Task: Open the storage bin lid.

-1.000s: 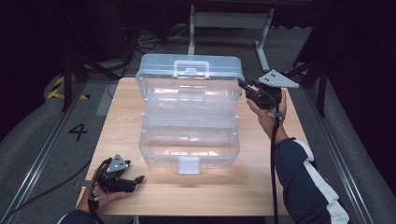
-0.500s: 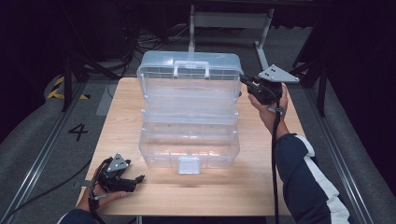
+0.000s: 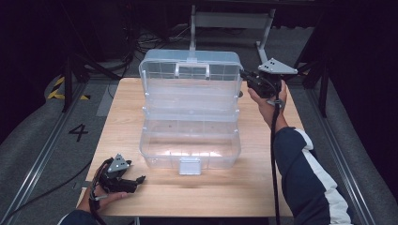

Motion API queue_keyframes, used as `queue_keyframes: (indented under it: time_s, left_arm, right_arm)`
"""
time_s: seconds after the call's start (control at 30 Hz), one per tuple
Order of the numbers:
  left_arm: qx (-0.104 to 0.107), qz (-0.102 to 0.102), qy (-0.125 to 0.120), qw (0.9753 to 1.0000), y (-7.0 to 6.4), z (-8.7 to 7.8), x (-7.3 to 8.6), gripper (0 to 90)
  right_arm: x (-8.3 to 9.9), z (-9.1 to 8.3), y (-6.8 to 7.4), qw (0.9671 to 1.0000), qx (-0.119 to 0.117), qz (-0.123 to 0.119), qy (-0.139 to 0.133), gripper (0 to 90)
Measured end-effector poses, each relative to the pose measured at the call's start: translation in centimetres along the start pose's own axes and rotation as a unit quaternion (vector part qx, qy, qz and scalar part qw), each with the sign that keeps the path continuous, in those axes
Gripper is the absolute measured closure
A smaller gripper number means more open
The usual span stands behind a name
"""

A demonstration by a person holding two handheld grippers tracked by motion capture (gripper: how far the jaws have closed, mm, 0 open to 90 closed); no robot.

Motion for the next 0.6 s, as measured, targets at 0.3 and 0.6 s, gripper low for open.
queue_keyframes:
  time_s: [0.3,0.6]
  left_arm:
    - [-0.004,0.002,-0.001,1.0000,0.1,0.0,0.0,17.9]
    - [-0.002,0.001,-0.002,1.0000,0.0,0.0,0.0,17.9]
  right_arm:
    - [0.0,1.0,-0.6,0.9999,0.000,0.012,0.007,83.4]
    - [0.0,2.5,-1.4,0.9995,0.000,0.027,0.019,83.2]
Point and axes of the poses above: each handheld gripper's, and its own axes: z roughly forward along the jaws, x roughly out of its underside, y roughly to its left, the point moved 7 cm from there along z, roughly forward along the jaws
